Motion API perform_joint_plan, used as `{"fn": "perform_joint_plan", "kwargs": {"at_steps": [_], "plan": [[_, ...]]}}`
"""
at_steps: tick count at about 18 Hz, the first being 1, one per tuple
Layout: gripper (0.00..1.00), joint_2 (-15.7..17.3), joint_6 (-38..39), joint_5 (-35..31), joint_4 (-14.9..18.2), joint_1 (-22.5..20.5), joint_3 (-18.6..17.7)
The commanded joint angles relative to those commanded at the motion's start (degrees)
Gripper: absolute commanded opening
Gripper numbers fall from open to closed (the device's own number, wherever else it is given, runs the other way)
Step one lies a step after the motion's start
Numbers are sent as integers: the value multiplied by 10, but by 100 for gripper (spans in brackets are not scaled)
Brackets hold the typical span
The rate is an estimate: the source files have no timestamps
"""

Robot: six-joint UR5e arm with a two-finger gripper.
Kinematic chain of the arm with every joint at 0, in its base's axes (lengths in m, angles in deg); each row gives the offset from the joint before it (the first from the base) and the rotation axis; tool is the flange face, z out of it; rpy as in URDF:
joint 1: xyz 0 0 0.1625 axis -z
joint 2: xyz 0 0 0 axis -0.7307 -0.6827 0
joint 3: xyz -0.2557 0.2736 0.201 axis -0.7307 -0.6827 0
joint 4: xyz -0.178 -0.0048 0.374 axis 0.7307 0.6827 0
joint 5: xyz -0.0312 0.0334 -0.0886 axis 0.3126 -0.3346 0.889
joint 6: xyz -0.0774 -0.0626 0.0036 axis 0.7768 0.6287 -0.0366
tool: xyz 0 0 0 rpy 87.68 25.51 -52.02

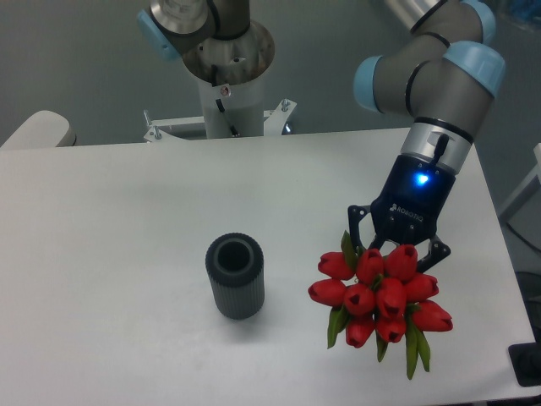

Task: Insert the flowers into the vase
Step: 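Carry the red tulip bouquet in the gripper over the grey vase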

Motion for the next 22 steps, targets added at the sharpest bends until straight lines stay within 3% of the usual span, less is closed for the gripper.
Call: {"fn": "perform_joint_plan", "kwargs": {"at_steps": [15,22], "plan": [[31,6,5,-1,0,11,-7],[31,6,0,0,-1,42,-18]]}}
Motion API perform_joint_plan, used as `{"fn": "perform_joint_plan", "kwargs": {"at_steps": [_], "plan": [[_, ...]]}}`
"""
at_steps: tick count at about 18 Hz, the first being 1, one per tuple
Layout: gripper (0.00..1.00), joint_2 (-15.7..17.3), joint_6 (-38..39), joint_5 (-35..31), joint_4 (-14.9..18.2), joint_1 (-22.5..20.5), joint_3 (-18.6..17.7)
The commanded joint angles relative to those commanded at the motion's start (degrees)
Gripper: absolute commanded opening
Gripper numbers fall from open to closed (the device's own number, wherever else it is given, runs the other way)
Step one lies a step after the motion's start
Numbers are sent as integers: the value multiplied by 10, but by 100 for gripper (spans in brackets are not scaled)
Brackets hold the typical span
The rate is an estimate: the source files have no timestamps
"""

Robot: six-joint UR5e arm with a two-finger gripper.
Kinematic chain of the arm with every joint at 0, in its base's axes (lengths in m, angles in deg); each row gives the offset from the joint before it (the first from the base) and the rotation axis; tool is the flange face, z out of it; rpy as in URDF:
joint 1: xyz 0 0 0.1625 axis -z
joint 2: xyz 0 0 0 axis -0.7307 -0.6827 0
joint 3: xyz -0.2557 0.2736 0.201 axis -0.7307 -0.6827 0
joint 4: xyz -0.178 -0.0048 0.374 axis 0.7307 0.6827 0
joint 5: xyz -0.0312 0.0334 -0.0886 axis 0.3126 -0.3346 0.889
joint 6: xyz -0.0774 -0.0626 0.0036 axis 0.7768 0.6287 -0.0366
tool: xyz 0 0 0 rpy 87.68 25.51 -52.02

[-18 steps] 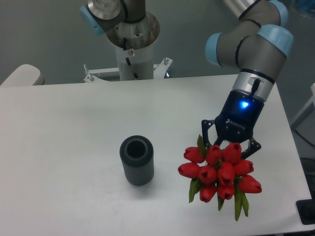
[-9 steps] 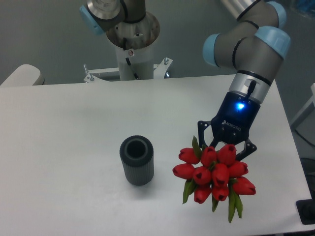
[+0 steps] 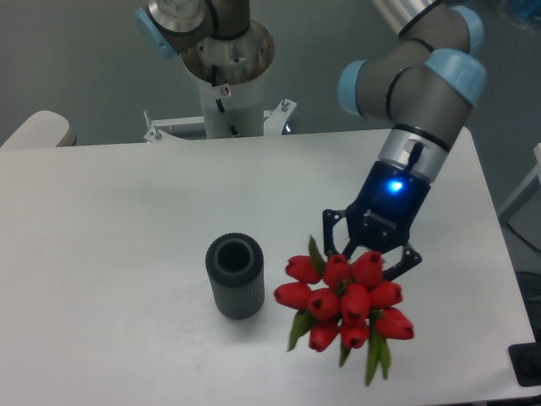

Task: Insert the flowers into the vase
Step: 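Carry the red tulip bouquet in the gripper over the grey vase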

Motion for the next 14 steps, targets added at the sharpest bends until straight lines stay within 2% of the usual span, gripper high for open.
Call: {"fn": "perform_joint_plan", "kwargs": {"at_steps": [3,9,14], "plan": [[31,0,-13,19,-1,-2,-4],[31,3,-58,114,-2,-15,-36],[32,16,-65,192,-3,-15,-42]]}}
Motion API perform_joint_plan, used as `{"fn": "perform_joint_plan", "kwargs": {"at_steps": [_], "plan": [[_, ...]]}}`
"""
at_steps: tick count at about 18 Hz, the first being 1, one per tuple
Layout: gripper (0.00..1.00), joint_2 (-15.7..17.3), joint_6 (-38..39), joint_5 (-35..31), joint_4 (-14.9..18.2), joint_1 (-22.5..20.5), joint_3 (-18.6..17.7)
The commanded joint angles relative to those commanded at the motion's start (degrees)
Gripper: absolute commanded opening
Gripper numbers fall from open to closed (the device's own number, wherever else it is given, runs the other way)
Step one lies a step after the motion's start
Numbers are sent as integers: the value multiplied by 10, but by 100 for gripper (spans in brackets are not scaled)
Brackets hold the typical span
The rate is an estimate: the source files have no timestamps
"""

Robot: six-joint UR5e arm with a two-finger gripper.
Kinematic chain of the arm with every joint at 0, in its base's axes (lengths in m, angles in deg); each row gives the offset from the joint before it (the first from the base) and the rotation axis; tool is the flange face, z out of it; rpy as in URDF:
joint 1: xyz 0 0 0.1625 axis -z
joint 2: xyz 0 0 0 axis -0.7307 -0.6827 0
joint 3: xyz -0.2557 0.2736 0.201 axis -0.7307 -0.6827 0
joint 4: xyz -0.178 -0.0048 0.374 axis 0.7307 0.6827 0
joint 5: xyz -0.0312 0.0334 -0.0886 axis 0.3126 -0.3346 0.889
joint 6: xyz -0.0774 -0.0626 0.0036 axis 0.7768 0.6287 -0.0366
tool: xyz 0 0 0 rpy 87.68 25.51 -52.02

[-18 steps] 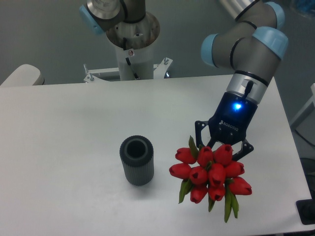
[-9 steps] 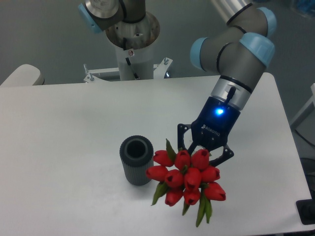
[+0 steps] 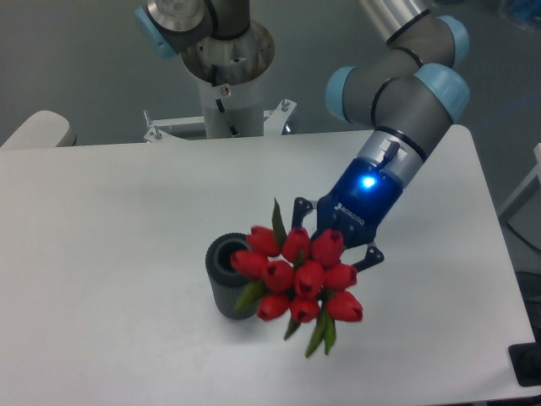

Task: Insert the flowers into the vase
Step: 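Carry the red tulip bouquet in the gripper over the grey vase, then raise the bouquet and align its stems above the vase opening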

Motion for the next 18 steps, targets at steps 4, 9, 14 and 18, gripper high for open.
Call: {"fn": "perform_joint_plan", "kwargs": {"at_steps": [4,9,14,18], "plan": [[32,20,1,15,0,2,-13],[32,29,1,31,0,4,-20],[33,48,-1,67,0,4,-47],[33,48,-28,116,0,12,-67]]}}
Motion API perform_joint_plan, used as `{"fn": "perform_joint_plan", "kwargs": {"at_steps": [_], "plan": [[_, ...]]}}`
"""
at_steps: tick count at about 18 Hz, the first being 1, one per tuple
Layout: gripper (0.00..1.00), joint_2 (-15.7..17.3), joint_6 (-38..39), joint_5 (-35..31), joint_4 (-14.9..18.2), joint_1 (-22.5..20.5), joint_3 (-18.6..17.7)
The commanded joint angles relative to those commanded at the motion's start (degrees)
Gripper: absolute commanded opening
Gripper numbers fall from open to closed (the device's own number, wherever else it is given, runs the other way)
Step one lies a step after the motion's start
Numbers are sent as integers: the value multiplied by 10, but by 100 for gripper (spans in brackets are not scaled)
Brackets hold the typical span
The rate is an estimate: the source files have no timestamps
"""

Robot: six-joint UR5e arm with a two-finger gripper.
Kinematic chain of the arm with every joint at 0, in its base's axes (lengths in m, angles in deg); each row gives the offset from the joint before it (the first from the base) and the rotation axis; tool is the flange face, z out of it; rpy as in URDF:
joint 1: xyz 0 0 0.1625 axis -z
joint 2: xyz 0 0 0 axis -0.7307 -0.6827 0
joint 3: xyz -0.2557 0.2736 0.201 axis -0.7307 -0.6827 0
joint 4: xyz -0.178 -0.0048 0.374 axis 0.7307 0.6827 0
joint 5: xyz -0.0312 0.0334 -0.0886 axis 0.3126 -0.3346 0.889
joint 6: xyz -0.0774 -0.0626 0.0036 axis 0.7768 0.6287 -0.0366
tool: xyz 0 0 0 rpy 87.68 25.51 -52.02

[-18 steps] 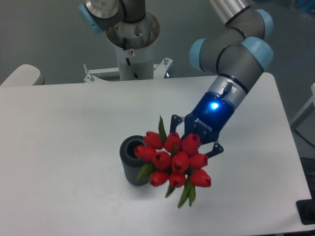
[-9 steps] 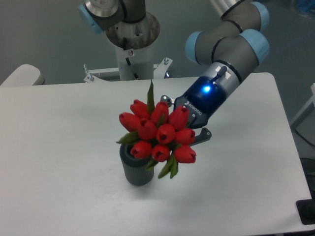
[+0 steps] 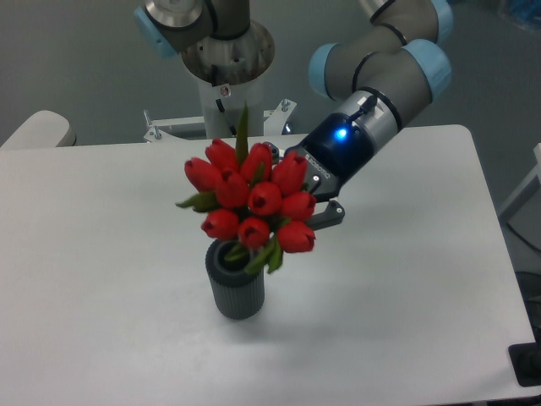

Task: Insert the flowers into the vase
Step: 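Raise the bouquet and align its stems above the vase opening, then lower the bouquet stems down into the grey vase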

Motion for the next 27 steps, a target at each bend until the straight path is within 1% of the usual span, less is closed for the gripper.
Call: {"fn": "perform_joint_plan", "kwargs": {"at_steps": [3,5,7,13,20,24,27], "plan": [[32,0,-15,34,0,2,-4],[32,1,-16,46,0,-2,-5],[32,0,-26,46,0,-3,-5],[32,1,-67,47,0,0,-32],[32,0,-78,47,0,-2,-42],[32,1,-119,48,0,-4,-66],[32,0,-132,48,0,-2,-77]]}}
